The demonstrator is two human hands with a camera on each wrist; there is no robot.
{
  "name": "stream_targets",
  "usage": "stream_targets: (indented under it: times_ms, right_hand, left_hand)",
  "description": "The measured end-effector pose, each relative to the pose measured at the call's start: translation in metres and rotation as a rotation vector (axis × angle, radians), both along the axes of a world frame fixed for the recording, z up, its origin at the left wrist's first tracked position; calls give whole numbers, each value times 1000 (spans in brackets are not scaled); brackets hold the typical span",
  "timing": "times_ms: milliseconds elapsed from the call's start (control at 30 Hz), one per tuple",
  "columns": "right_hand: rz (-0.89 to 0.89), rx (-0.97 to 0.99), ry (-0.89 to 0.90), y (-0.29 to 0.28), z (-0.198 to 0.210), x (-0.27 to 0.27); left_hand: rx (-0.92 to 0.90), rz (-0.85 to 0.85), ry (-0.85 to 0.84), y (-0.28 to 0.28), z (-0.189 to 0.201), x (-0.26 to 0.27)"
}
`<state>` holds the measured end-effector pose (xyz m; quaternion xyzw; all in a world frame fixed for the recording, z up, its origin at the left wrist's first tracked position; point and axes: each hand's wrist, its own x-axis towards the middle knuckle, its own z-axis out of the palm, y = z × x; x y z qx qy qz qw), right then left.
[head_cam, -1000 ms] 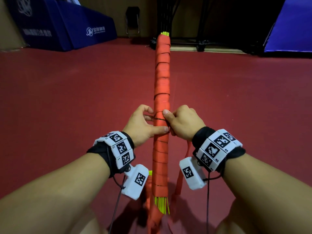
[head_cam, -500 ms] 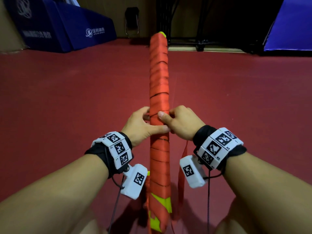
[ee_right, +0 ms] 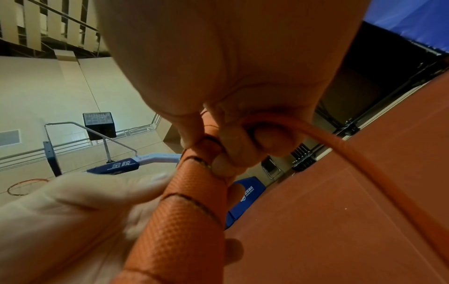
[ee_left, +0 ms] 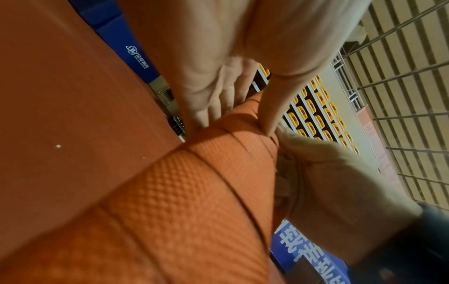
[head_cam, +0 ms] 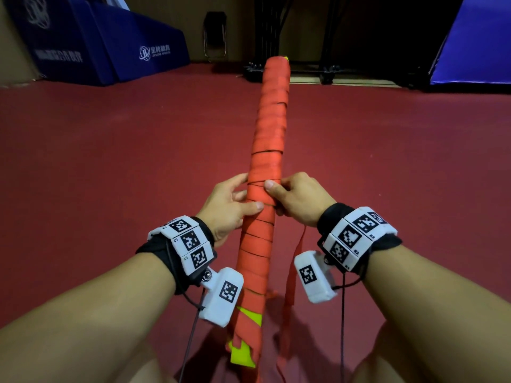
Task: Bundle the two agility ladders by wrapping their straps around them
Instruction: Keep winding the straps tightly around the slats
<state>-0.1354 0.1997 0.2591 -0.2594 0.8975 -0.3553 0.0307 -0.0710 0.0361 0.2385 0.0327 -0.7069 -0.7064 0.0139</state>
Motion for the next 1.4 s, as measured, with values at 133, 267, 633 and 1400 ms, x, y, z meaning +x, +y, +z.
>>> stream_targets:
  times_ms: [133, 267, 633, 1400]
  right_hand:
    - [-36, 18, 20, 2, -1, -2]
    - [-91, 21, 29, 3, -1, -3]
    - [-197, 8, -1, -3, -7, 2]
    - [45, -173, -107, -4, -3, 1]
  left_hand:
    - [4, 56, 3, 0, -1, 0]
    - [-11, 93, 25, 3, 2, 1]
    - [-129, 160, 101, 9, -1, -2]
    - [152, -80, -32, 1, -1, 0]
